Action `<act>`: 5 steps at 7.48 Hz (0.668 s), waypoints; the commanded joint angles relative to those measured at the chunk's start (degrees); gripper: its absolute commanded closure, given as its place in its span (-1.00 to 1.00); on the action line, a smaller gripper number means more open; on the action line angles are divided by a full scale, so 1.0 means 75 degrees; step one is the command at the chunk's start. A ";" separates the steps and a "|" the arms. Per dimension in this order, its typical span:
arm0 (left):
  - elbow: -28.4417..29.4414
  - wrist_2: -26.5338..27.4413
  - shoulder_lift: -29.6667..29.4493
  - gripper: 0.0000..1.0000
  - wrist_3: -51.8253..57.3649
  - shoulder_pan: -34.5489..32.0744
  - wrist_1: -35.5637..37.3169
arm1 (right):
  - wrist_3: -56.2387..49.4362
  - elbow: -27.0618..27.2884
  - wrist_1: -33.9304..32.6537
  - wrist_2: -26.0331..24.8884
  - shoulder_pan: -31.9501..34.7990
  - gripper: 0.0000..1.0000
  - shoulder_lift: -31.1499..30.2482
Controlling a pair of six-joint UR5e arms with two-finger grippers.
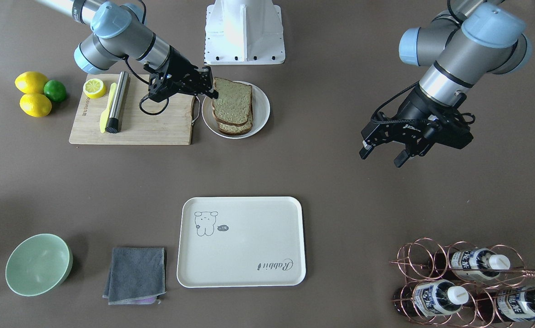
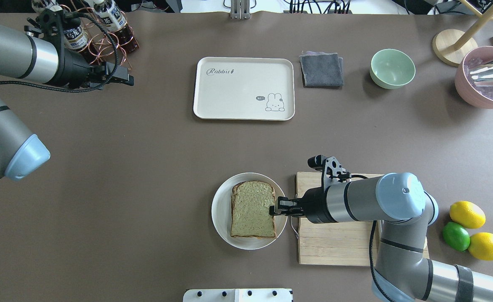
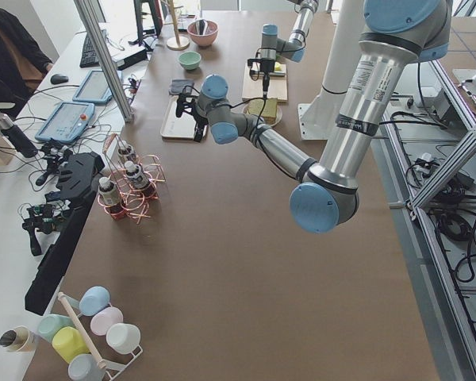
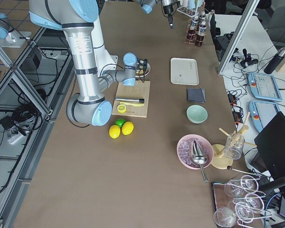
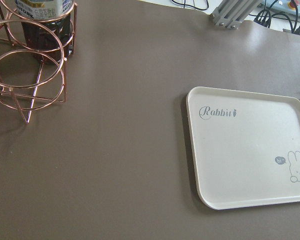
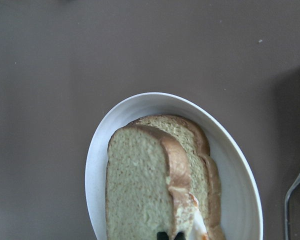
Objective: Make sandwich and place on tray
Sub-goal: 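Release the bread and raise the right gripper while the left gripper approaches the plate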
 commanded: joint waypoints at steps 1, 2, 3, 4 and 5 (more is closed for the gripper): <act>0.0003 -0.0023 -0.0001 -0.94 0.0000 -0.0001 0.0000 | 0.0017 0.0005 -0.0012 -0.0078 0.0011 -0.60 0.0033; -0.0009 -0.0023 -0.0001 -0.94 0.0000 -0.0001 0.0000 | 0.0017 0.0017 0.0000 -0.0102 0.0023 -0.97 0.0022; -0.0009 -0.0023 -0.0012 -0.94 0.0000 -0.0001 0.0000 | 0.0017 0.0040 -0.0012 -0.0102 0.0104 -0.98 0.0010; -0.0032 -0.0035 -0.0024 -0.94 -0.0012 -0.0001 0.0000 | 0.0028 0.0099 -0.0012 -0.0067 0.0267 -0.98 -0.0025; -0.0032 -0.0035 -0.0094 -0.94 -0.0093 -0.0001 0.0000 | 0.0086 0.0111 -0.0024 0.0142 0.0582 -0.98 -0.0049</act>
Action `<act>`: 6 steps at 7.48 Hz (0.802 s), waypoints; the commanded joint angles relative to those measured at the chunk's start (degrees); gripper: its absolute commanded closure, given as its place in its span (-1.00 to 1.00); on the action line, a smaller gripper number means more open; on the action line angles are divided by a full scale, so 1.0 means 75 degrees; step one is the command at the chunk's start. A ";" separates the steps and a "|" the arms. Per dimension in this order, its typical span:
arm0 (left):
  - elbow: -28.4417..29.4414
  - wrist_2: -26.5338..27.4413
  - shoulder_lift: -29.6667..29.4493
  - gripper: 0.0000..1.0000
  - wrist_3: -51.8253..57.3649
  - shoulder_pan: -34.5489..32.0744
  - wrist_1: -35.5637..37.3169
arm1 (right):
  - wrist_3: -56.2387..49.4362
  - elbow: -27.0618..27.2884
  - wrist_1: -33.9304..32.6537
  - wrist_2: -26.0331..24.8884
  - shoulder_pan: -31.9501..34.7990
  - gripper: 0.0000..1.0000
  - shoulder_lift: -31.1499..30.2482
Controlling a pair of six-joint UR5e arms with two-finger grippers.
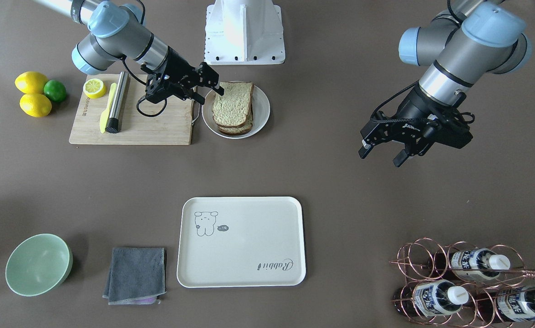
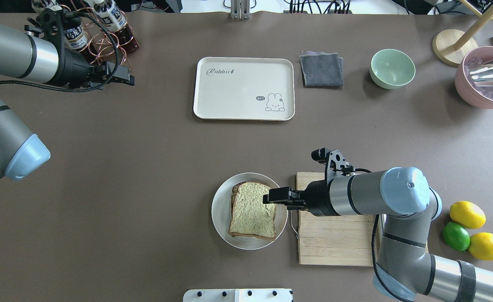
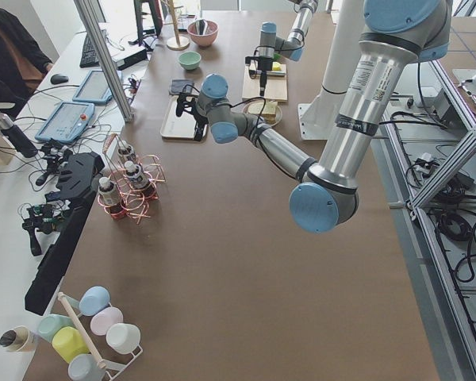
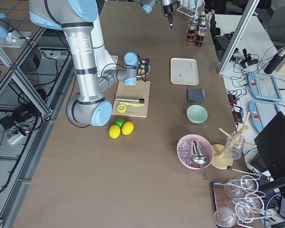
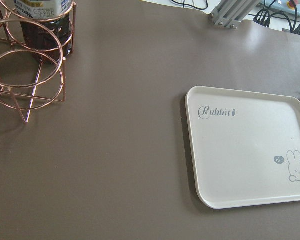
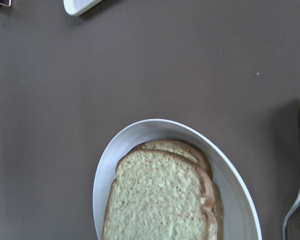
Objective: Make sandwich and place on tray
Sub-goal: 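Release the bread and raise the right gripper while the left gripper approaches the plate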
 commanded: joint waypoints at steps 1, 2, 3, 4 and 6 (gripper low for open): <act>-0.0023 0.0028 -0.0145 -0.94 -0.0236 0.0070 0.0000 | 0.0061 0.0266 -0.0581 0.1003 0.1060 -0.98 -0.0031; -0.0070 0.0064 -0.0192 -0.95 -0.0713 0.0279 -0.0023 | 0.0049 0.0582 -0.1364 0.1487 0.1554 -0.98 -0.0007; -0.0105 0.0168 -0.0262 -0.94 -0.0753 0.0432 -0.0024 | 0.0026 0.0643 -0.1592 0.1782 0.1999 -0.98 -0.0065; -0.0303 0.0668 -0.0298 -0.94 -0.1357 0.0816 -0.0024 | -0.0067 0.0585 -0.1618 0.2179 0.2456 -0.98 -0.0170; -0.0293 0.1138 -0.0497 -0.94 -0.1748 0.1497 -0.0024 | -0.0685 0.0573 -0.2281 0.2708 0.3266 -0.98 -0.0253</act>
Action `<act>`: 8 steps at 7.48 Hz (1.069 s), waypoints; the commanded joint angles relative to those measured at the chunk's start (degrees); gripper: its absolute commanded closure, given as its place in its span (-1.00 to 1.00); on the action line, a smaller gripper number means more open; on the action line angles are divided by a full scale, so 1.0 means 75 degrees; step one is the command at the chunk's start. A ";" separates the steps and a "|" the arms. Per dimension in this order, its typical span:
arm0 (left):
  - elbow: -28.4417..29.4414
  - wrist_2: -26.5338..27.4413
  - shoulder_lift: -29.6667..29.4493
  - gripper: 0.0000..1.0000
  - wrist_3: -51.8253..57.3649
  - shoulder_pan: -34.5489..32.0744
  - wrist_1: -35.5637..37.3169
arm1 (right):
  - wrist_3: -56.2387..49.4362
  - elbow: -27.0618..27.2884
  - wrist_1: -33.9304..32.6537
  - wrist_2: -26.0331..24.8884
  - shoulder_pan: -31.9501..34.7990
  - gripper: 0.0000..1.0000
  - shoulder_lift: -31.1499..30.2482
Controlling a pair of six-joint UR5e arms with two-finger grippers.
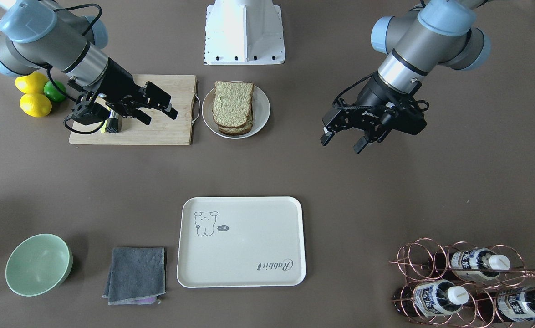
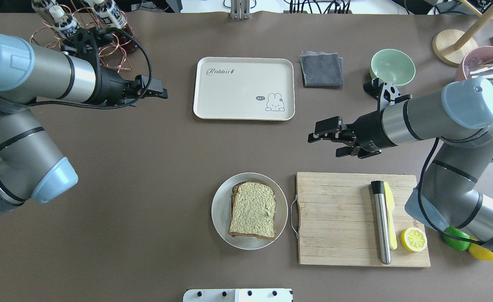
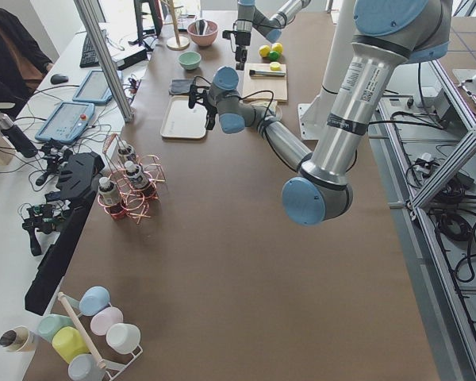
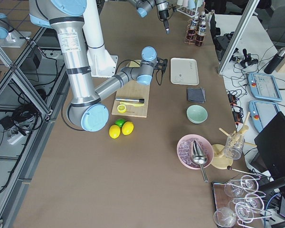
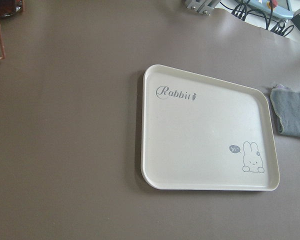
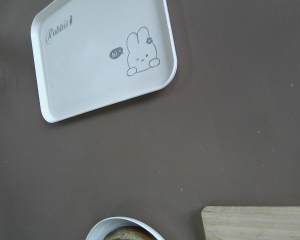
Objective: Make sandwich and place on tray
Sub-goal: 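Release the bread and raise the right gripper while the left gripper approaches the plate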
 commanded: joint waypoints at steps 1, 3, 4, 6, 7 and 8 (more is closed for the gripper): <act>-0.0059 0.1029 -0.0115 -0.94 -0.0659 0.1030 -0.0005 | -0.1351 0.0007 -0.1347 0.0532 0.1024 -0.98 -0.0070; -0.0362 0.1933 -0.0080 -0.94 -0.1094 0.1758 0.0007 | -0.3073 -0.0004 -0.2696 0.1267 0.2100 -0.98 -0.0058; -0.0375 0.2226 -0.0057 -0.94 -0.1339 0.2028 -0.0005 | -0.4137 0.0053 -0.3399 0.1305 0.2488 -0.98 -0.0058; -0.0376 0.3081 0.0014 -0.94 -0.1353 0.2730 0.0007 | -0.6981 -0.0028 -0.5072 0.1259 0.3144 -0.98 -0.0210; -0.0376 0.3247 0.0026 -0.93 -0.1365 0.2955 0.0018 | -0.8109 -0.0051 -0.5569 0.1259 0.3426 -0.98 -0.0396; -0.0364 0.3249 0.0061 -0.79 -0.1388 0.3096 0.0018 | -0.8515 -0.0063 -0.5608 0.1340 0.3650 -0.98 -0.0561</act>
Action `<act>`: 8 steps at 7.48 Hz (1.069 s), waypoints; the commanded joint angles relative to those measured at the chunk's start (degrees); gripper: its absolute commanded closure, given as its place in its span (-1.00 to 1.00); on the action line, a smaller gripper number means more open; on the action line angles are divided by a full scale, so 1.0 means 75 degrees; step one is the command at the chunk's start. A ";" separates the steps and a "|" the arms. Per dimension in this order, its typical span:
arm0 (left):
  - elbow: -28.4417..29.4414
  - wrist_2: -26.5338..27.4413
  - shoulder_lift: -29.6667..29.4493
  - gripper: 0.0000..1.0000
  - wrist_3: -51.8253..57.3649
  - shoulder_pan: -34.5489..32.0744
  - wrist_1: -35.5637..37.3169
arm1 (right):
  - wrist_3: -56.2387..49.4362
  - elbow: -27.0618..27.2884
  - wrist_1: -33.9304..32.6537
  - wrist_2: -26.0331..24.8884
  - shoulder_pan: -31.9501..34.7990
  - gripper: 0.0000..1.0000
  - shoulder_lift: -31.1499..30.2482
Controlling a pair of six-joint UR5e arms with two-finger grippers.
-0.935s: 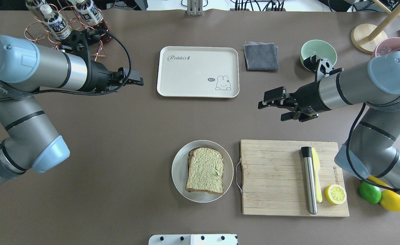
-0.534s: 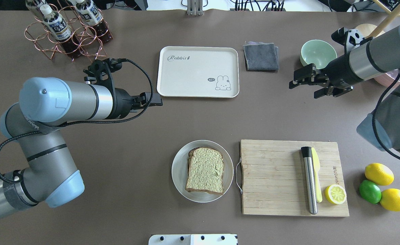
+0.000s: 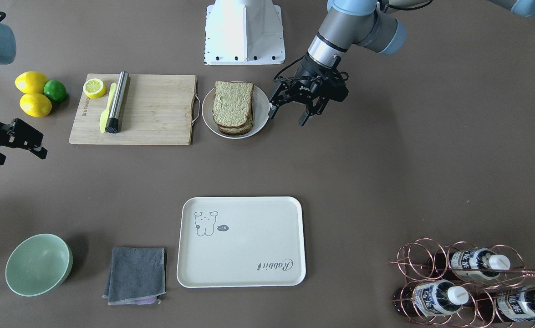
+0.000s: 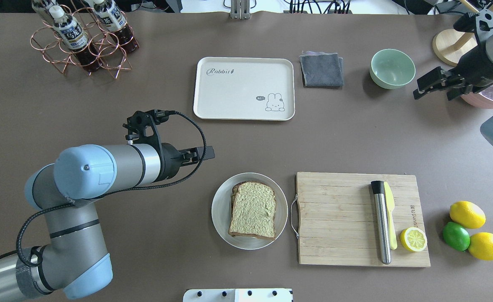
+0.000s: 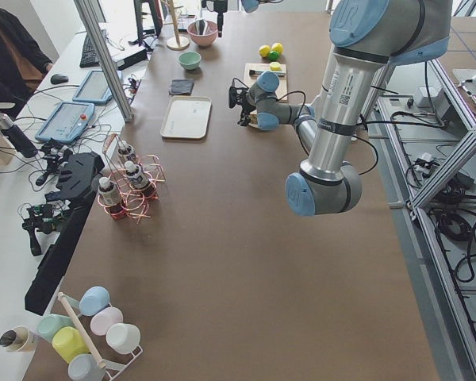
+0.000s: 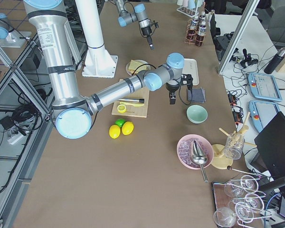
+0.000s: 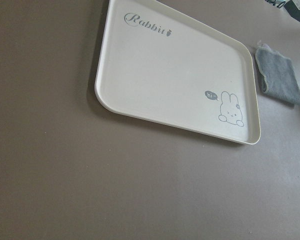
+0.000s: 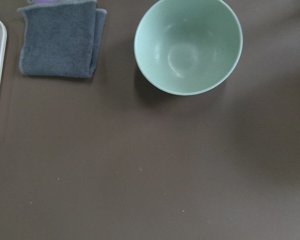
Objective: Make sandwich and place on tray
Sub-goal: 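Release the bread and raise the right gripper while the left gripper approaches the plate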
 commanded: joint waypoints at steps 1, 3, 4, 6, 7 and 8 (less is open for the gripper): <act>0.0008 0.0277 0.0203 -0.50 -0.0038 0.0500 -0.0005 | -0.1436 0.0015 -0.0557 0.0106 0.0547 -0.98 -0.0410; 0.0008 0.0873 0.0298 -0.46 -0.0049 0.1037 -0.0016 | -0.2377 -0.0054 -0.0580 0.0060 0.0873 -0.99 -0.0726; 0.0008 0.1165 0.0287 -0.46 -0.0235 0.1284 -0.0005 | -0.3372 -0.0228 -0.0499 0.0094 0.1363 -0.99 -0.1041; -0.0016 0.1588 0.0287 -0.46 -0.0284 0.1590 -0.0005 | -0.3804 -0.0254 -0.0475 0.0024 0.2277 -0.99 -0.1255; -0.0004 0.1648 0.0287 -0.46 -0.0295 0.1672 -0.0005 | -0.3873 -0.0277 -0.0045 0.0048 0.2456 -0.99 -0.1394; -0.0016 0.1800 0.0275 -0.47 -0.0295 0.1777 -0.0005 | -0.3921 -0.0486 0.0864 -0.0010 0.2458 -0.99 -0.1697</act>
